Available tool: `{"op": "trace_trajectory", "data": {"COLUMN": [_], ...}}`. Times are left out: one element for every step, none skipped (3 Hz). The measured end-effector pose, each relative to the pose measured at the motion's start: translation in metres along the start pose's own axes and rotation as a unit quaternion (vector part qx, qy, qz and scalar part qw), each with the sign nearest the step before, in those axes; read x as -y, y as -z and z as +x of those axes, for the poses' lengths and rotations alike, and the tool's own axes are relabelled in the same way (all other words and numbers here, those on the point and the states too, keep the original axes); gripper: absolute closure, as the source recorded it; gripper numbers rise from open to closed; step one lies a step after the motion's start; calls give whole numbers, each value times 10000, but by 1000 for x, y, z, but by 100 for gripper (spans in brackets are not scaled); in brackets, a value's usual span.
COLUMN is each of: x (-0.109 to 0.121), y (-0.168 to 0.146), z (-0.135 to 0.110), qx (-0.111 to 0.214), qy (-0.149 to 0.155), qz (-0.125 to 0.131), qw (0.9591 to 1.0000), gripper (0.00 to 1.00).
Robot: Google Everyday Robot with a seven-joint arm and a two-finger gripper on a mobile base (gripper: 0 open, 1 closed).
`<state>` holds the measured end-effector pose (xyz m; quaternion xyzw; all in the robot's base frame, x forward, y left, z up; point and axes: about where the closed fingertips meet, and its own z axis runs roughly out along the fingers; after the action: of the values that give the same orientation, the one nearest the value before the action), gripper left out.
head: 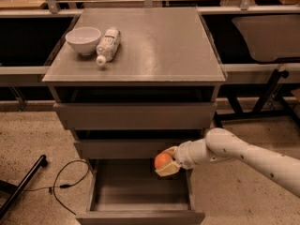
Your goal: Place orange into bottom drawer
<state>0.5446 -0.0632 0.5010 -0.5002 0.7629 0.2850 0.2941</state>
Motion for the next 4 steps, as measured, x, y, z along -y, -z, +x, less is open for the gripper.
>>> {"op": "trace_trajectory", "data": {"x": [13,23,32,32], "y": [-26,-48,-78,-78], "z": [17,34,72,72], "qx": [274,423,440,440], "qy": [57,178,121,121], "qz": [2,5,-139,-139], "qw": [9996,9989,9989,9989], "gripper": [100,100,100,100]}}
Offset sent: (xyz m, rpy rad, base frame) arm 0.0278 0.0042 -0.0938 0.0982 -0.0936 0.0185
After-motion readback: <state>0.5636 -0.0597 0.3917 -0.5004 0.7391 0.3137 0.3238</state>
